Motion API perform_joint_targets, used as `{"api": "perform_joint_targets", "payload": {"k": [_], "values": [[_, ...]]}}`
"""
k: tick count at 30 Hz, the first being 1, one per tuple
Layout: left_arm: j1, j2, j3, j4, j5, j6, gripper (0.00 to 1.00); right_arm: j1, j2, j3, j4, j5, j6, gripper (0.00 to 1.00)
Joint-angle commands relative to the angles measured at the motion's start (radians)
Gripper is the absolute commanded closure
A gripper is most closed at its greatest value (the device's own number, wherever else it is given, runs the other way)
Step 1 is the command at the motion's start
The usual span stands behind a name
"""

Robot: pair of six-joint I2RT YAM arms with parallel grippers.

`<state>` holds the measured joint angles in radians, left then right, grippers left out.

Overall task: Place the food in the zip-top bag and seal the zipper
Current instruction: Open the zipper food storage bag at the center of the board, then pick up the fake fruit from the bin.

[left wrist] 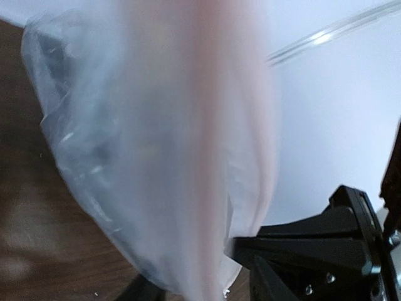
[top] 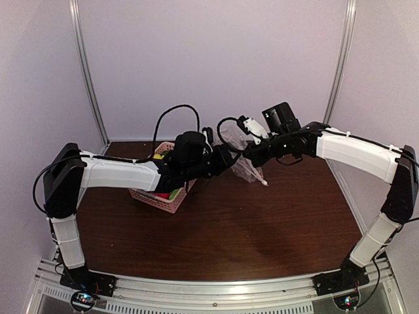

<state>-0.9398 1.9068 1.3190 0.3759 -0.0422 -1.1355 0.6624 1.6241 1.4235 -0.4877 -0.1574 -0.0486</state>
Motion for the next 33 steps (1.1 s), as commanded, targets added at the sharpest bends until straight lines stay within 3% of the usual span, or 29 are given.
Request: {"api": "perform_joint_targets", "payload": {"k": [1,5,11,14,18,23,27,33], "values": [[-0.005,0.055,0.059,-0.104,-0.031,-0.074,0.71,-0.002,-0.056,-0.027,0.032,0.089,0.012,1.00],[-0.005,0.083,0.091,-0.179,-0.050,-0.104,0.92,-0.009,-0.104,-0.025,0.023,0.285,-0.013,1.00],[-0.003,0.124,0.175,-0.233,-0.069,-0.064,0.94,-0.029,-0.205,-0.066,0.024,0.356,-0.056,1.00],[-0.004,0.156,0.246,-0.198,-0.016,0.029,0.80,-0.032,-0.237,-0.100,0.027,0.397,-0.084,1.00],[-0.004,0.158,0.299,-0.117,0.080,0.163,0.48,-0.093,-0.280,-0.130,0.038,0.431,-0.099,1.00],[-0.004,0.051,0.266,-0.209,0.163,0.418,0.26,-0.182,-0.313,-0.168,0.068,0.449,-0.122,1.00],[0.000,-0.091,0.141,-0.358,0.161,0.593,0.23,-0.199,-0.337,-0.207,0.128,0.494,-0.160,1.00],[0.086,-0.228,0.061,-0.758,-0.123,0.645,0.22,-0.286,-0.340,-0.164,0.141,0.554,-0.192,1.00]]}}
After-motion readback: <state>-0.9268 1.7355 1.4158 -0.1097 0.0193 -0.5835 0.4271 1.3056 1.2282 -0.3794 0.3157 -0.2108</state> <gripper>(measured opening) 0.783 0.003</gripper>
